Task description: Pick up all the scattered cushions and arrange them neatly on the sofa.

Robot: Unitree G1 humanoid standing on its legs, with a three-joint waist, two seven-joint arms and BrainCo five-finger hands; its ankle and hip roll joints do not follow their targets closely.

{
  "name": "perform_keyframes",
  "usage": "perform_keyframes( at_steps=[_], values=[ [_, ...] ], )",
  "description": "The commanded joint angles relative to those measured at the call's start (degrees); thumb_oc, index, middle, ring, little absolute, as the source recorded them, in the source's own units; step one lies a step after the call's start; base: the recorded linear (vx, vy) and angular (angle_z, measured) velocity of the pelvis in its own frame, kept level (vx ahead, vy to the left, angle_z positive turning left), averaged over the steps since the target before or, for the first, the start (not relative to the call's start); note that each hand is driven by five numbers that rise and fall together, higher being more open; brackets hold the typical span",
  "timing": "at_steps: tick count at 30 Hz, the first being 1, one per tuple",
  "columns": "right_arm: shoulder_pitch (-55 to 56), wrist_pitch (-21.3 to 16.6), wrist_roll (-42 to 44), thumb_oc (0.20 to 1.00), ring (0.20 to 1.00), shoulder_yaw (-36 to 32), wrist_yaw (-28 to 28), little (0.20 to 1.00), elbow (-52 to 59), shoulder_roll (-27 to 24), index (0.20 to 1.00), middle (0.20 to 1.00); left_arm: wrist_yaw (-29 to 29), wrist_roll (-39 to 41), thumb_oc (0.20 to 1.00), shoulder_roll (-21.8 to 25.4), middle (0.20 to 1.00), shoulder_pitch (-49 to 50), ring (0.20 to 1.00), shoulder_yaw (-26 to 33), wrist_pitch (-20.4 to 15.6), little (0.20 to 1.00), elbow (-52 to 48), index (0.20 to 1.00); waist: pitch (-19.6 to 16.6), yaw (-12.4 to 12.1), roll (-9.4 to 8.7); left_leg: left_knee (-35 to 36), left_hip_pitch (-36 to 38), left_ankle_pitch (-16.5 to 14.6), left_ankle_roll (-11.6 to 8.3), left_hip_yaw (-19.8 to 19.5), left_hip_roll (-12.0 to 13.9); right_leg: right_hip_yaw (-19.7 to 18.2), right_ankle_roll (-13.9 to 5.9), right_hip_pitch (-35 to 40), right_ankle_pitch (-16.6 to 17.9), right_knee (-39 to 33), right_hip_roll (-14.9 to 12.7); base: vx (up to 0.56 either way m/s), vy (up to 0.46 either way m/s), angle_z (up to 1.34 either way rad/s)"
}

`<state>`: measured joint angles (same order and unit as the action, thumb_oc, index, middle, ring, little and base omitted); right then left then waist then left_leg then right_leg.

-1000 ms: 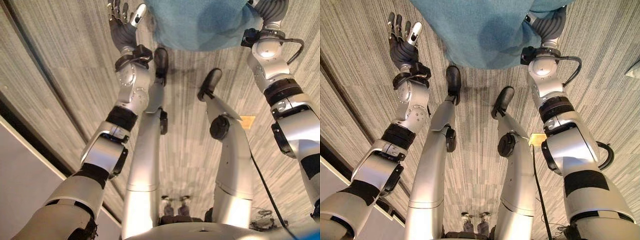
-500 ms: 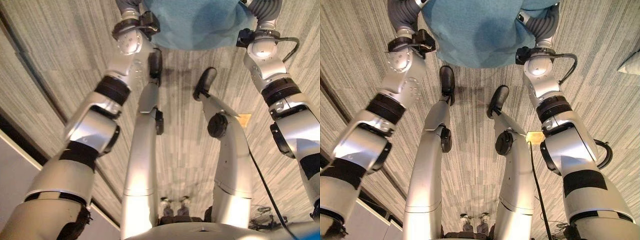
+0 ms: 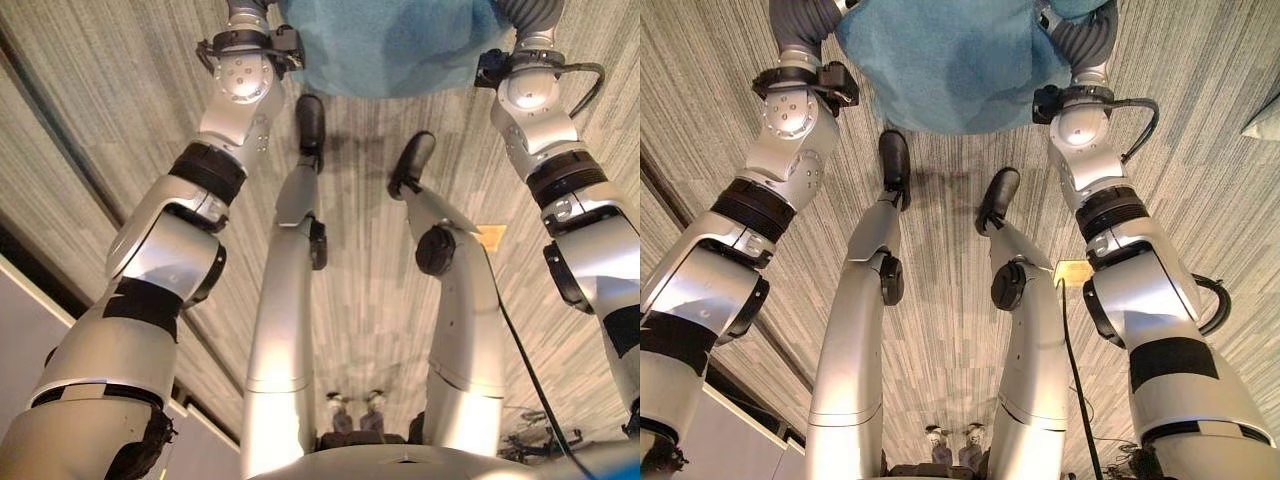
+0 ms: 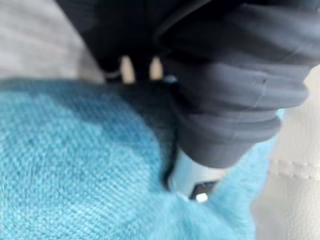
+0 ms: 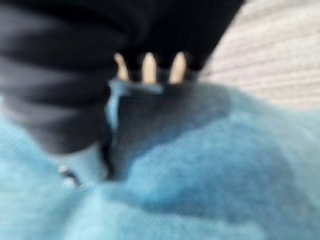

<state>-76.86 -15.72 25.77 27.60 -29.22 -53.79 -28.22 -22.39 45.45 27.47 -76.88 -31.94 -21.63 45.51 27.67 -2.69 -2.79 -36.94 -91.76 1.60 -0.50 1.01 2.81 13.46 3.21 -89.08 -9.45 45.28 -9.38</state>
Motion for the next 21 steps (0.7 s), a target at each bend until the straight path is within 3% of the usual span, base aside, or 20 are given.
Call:
perform_keyframes(
  at_steps=[1,4,11,15,19,21],
  values=[
    [-2.5,-3.0,-2.0,0.200,0.200,7.1,5.1,0.200,7.3,8.3,0.200,0.200,2.0,-1.7,0.200,-3.7,0.200,2.4,0.200,2.7,-4.1,0.200,-6.1,0.200,-6.8,1.5,1.41,-11.2,1.8,-12.2,-2.07,-5.8,0.3,-0.7,-9.10,3.0,3.8,-4.6,-2.1,-0.01,0.045,-0.08],
    [-0.8,-3.1,-3.0,0.200,0.200,6.0,4.5,0.200,10.5,8.7,0.200,0.200,1.3,-0.7,0.200,-4.2,0.200,7.1,0.200,6.4,-5.1,0.200,-9.0,0.200,-8.1,1.2,1.68,-9.9,3.1,-12.0,-1.74,-6.0,0.3,0.4,-9.16,4.9,4.5,-6.4,-1.6,-0.07,0.035,-0.05],
    [8.6,-4.2,-5.9,0.200,0.200,0.1,4.2,0.200,20.4,11.4,0.200,0.200,1.7,-2.5,0.200,-9.1,0.200,17.3,0.200,11.6,-5.6,0.200,-16.8,0.200,-7.6,2.4,0.57,0.2,18.5,-10.6,-2.49,-5.0,-0.1,2.3,-9.07,19.8,6.5,-15.5,-0.9,-0.12,-0.027,0.07],
    [18.9,-4.7,-8.4,0.200,0.200,-1.3,6.9,0.200,25.5,12.4,0.200,0.200,4.5,-4.9,0.200,-12.2,0.200,26.7,0.200,12.5,-5.6,0.200,-23.4,0.200,-9.4,2.0,-0.04,8.4,32.9,-9.5,-3.95,-4.8,-0.2,3.5,-9.34,33.4,8.0,-23.4,-1.1,-0.02,0.012,0.03],
    [34.1,-4.3,-9.6,0.200,0.200,-3.4,10.2,0.200,31.1,12.7,0.200,0.200,8.9,-4.1,0.200,-14.3,0.200,39.1,0.200,12.1,-4.6,0.200,-27.3,0.200,-12.3,0.4,-0.48,20.3,54.9,-7.0,-5.42,-4.9,0.1,6.1,-9.74,53.5,7.5,-30.6,-0.4,0.10,-0.052,-0.07],
    [38.8,-4.4,-8.8,0.200,0.200,-4.6,10.9,0.200,32.6,13.4,0.200,0.200,9.8,-3.7,0.200,-14.7,0.200,42.7,0.200,12.2,-4.2,0.200,-28.2,0.200,-12.3,0.0,-0.18,23.3,61.4,-6.2,-5.89,-4.8,0.4,6.8,-9.89,59.3,7.2,-31.7,0.0,0.09,-0.049,0.04]
  ],
)
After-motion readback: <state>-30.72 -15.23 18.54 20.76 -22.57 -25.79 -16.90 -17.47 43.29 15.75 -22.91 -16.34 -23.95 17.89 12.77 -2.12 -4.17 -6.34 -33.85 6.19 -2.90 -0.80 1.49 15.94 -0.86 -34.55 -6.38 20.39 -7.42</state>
